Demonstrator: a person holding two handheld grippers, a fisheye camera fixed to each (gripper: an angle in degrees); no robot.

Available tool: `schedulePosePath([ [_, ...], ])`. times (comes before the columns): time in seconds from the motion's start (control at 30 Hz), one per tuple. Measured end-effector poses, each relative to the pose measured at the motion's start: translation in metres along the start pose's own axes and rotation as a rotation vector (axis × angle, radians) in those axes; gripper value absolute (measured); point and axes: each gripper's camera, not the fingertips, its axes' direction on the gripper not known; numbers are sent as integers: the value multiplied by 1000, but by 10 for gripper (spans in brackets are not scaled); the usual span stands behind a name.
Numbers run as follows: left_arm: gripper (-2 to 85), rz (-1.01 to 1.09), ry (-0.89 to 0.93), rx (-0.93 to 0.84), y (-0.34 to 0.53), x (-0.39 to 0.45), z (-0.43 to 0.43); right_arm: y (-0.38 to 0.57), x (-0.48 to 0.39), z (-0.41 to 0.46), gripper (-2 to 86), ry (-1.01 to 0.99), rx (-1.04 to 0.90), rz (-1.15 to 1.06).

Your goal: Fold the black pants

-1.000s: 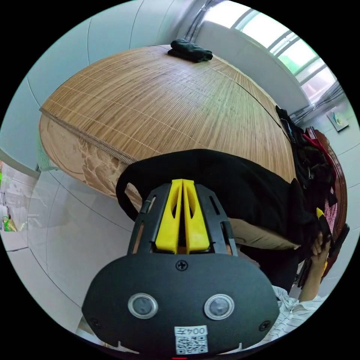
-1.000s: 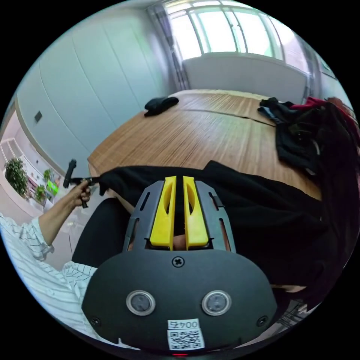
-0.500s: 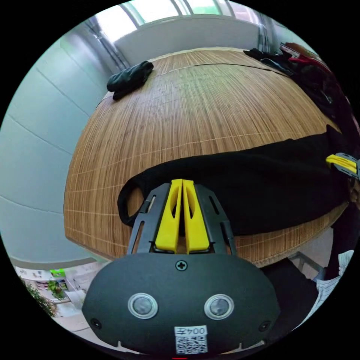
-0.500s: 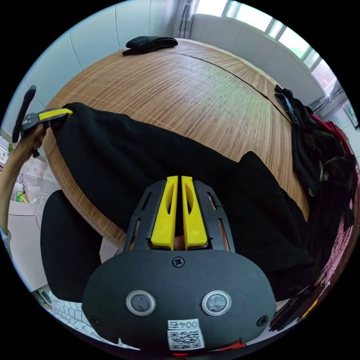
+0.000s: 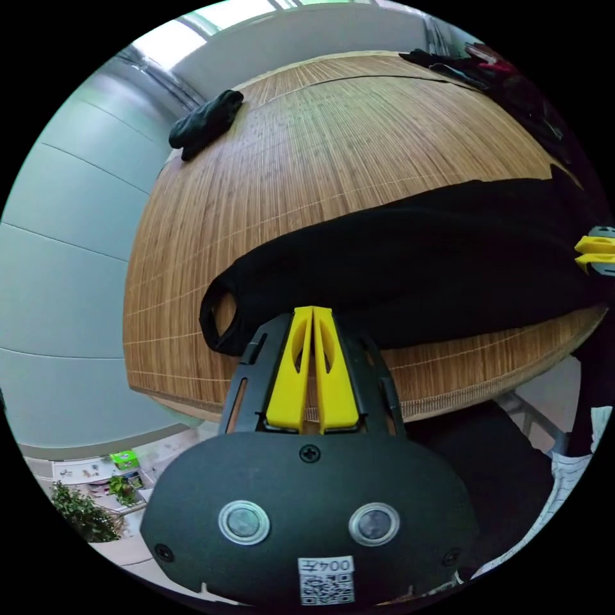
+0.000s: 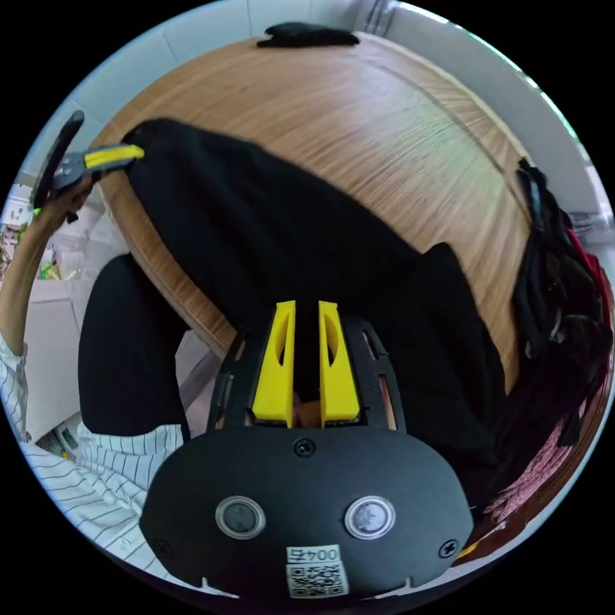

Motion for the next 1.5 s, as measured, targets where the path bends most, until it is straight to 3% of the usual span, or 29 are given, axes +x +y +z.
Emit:
schedulePosePath([
  [0.17, 2, 44, -70, -59, -22, 26, 7, -7, -33, -1, 51, 126, 54, -138],
  [0.37, 4, -45, 106, -59, -33, 5, 15, -4, -58, 2, 40, 255, 70, -236],
  [0.57, 6, -193, 230, 14, -27, -8, 26, 16, -24, 0, 39, 84, 176, -83],
  [0.73, 7, -270, 313, 5, -32, -19, 28, 54, -8, -11, 32, 52, 320, -12],
  [0.87, 7, -302, 304, 173, -26, -22, 5, 78, 23, -52, 42, -102, 535, 118],
  [0.97, 8, -297, 337, 168, -32, -11, 17, 52, 30, -53, 52, -130, 528, 115],
  [1.07, 9, -249, 252, 77, -33, 9, 44, 18, 26, -32, 55, -82, 468, 107],
  [1.13, 10, -280, 260, 134, -26, 9, 50, -3, 23, -4, 69, 15, 355, 75],
  [1.23, 10, -297, 290, 159, -30, 0, 63, -18, 41, -6, 71, 73, 395, 117],
  [1.4, 7, -269, 373, 140, -39, -9, 72, 4, 86, -28, 78, -124, 367, 155],
  [1.5, 5, -307, 406, 297, -23, -19, 52, 60, 91, -46, 80, -140, 472, 145],
])
